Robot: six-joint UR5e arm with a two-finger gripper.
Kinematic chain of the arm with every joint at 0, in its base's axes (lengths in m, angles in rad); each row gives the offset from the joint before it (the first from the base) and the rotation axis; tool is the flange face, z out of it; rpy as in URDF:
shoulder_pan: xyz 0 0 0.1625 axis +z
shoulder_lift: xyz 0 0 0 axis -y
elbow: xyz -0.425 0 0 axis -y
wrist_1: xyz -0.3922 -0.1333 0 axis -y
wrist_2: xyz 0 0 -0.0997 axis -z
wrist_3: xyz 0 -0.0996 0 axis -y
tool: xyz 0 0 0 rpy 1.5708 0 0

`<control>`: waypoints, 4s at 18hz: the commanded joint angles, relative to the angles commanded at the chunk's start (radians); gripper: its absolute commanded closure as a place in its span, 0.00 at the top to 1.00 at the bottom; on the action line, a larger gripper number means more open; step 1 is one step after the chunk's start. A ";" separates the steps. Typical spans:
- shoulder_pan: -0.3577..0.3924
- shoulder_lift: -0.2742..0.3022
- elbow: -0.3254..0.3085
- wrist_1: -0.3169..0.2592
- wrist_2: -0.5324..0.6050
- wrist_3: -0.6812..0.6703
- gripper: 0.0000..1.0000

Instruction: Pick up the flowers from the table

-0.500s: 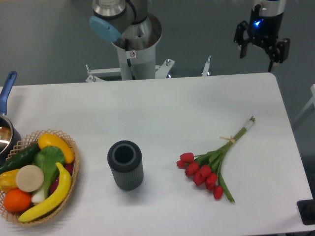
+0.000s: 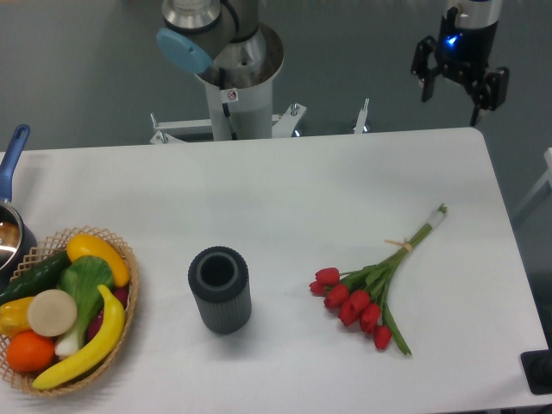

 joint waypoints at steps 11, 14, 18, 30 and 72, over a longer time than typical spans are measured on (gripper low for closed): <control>-0.023 -0.029 -0.026 0.002 -0.026 -0.143 1.00; -0.055 -0.055 -0.035 0.012 -0.044 -0.164 1.00; -0.107 -0.097 -0.054 0.081 -0.061 -0.274 1.00; -0.175 -0.170 -0.141 0.307 -0.175 -0.430 1.00; -0.298 -0.554 0.064 0.324 -0.078 -0.430 1.00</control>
